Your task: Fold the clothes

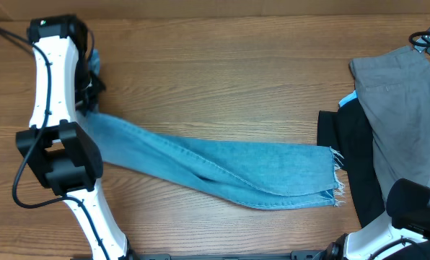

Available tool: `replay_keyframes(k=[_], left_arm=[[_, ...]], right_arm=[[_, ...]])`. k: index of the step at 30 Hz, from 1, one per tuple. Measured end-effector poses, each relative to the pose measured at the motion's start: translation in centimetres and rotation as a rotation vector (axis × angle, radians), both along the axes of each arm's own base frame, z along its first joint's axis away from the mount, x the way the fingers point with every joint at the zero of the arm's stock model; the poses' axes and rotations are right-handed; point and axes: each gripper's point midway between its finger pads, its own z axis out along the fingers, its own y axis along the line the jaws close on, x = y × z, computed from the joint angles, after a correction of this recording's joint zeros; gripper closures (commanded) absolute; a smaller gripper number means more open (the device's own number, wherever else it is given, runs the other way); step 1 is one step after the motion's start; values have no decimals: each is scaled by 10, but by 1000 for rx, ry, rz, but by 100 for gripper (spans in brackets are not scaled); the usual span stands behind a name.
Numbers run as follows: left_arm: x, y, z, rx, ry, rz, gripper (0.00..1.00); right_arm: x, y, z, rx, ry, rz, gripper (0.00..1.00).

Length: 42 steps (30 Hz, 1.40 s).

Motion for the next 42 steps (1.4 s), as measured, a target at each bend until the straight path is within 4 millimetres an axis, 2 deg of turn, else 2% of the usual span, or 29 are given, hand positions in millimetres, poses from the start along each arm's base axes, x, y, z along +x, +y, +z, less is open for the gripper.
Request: replay_keyframes(k=[9, 10, 11, 12, 13, 16, 19, 21, 22, 25, 27, 35, 42], left_arm=[[-45, 66, -14, -24, 60, 255, 91], [-50, 74, -15, -33, 58, 285, 84], [-54, 80, -15, -38, 57, 307, 65], [-58, 85, -15, -41, 56, 331, 41], [-62, 91, -15, -46, 56, 350, 37], [-72, 104, -15, -61, 50, 408, 36], [-76, 109, -16, -84, 43, 433, 33], [-75, 109, -16, -92, 37, 431, 18], [-73, 109, -17, -95, 30, 430, 13], [-64, 110, -20, -105, -9, 414, 9], [-51, 112, -24, -120, -67, 395, 6], [-2, 109, -29, -165, -246, 279, 3], [41, 82, -28, -140, -326, 120, 0]], right_arm=[[0, 0, 0, 0, 0, 0, 0], [0, 0, 0, 0, 0, 0, 0], [0, 0, 0, 0, 0, 0, 0], [0, 0, 0, 0, 0, 0, 0], [0, 0, 0, 0, 0, 0, 0], [0, 0, 0, 0, 0, 0, 0], [0, 0, 0, 0, 0, 0, 0], [0, 0, 0, 0, -1, 0, 0], [0, 0, 0, 0, 0, 0, 0], [0, 0, 0, 0, 0, 0, 0], [0, 0, 0, 0, 0, 0, 0], [0, 0, 0, -1, 0, 0, 0], [0, 0, 0, 0, 0, 1, 0]])
